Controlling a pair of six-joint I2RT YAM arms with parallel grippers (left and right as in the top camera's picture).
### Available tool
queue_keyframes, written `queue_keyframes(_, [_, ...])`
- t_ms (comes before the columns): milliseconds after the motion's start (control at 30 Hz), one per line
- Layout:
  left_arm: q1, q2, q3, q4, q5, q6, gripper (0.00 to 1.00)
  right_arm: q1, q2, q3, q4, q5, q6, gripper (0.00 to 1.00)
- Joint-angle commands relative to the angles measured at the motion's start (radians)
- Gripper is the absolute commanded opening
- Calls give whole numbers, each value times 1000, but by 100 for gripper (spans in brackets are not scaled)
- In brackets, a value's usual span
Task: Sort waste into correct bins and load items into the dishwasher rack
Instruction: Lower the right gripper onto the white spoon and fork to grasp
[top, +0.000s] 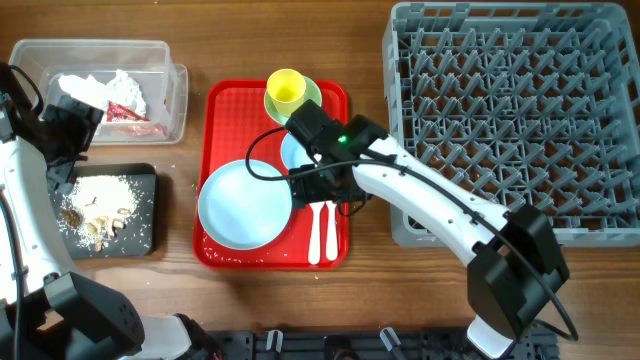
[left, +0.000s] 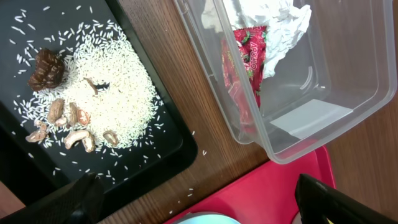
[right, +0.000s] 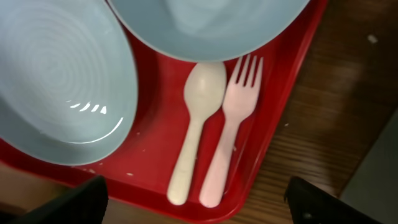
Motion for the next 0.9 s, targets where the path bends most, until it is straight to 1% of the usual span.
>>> queue_keyframes(0, [5, 3, 11, 0, 2, -2, 100, 40, 23, -4, 7, 95, -1, 84])
queue_keyframes(67, [5, 3, 11, 0, 2, -2, 100, 71, 28, -4, 21, 95, 2, 82])
queue_keyframes(100, [5, 3, 11, 0, 1, -2, 100, 88, 35, -4, 35, 95, 9, 78])
queue_keyframes(200, [5, 3, 11, 0, 1, -2, 100, 117, 69, -4, 39, 123, 27, 72])
queue_keyframes(233, [5, 3, 11, 0, 2, -2, 100, 121, 83, -4, 33, 129, 29, 66])
queue_keyframes(267, [5, 3, 11, 0, 1, -2, 100, 122, 110, -4, 32, 128, 30, 63])
queue_keyframes(467, [5, 3, 11, 0, 1, -2, 100, 122, 246, -4, 37, 128, 51, 63])
queue_keyframes(600, [5, 3, 11, 0, 2, -2, 100, 122, 273, -4, 63, 82, 49, 63])
queue_keyframes(733, [5, 3, 11, 0, 1, -2, 100, 122, 281, -4, 68, 76, 47, 62])
queue_keyframes(800, [5, 3, 11, 0, 2, -2, 100, 122, 281, -4, 71, 86, 31, 60])
queue_keyframes(867, [5, 3, 11, 0, 2, -2, 100, 121, 281, 1, 61, 115, 27, 60])
